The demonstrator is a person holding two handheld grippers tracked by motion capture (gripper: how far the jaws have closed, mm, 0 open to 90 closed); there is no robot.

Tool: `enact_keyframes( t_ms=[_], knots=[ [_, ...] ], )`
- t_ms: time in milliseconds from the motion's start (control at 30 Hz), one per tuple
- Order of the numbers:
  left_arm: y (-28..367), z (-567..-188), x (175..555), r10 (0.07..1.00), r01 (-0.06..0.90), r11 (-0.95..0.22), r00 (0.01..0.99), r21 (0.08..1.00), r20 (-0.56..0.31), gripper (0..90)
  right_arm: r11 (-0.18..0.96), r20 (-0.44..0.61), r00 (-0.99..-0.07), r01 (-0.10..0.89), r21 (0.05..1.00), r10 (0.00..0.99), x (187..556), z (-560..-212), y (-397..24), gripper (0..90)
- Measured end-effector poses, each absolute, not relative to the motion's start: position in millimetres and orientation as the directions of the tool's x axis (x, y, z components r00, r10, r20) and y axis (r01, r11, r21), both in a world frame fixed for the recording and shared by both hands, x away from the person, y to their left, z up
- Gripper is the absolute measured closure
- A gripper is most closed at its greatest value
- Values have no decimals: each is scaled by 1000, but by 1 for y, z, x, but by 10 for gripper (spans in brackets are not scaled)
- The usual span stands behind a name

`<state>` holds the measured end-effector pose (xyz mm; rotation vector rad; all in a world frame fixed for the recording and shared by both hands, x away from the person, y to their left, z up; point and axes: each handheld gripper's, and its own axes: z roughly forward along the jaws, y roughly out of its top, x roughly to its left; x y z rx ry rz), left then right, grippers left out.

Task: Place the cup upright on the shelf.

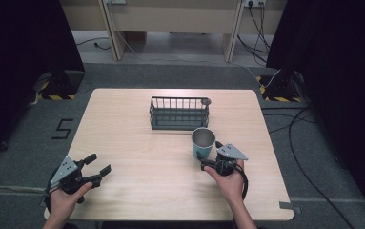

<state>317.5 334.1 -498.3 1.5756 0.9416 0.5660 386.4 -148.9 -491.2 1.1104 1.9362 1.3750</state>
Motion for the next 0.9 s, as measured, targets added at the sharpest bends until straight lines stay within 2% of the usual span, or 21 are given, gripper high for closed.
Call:
enact_keyframes(
  t_ms=[900],
  knots=[
    [334,-498,317,816,263,-19,562,965,-137,185,141,59,-525,333,932,849,409,-496,-135,135]
  ],
)
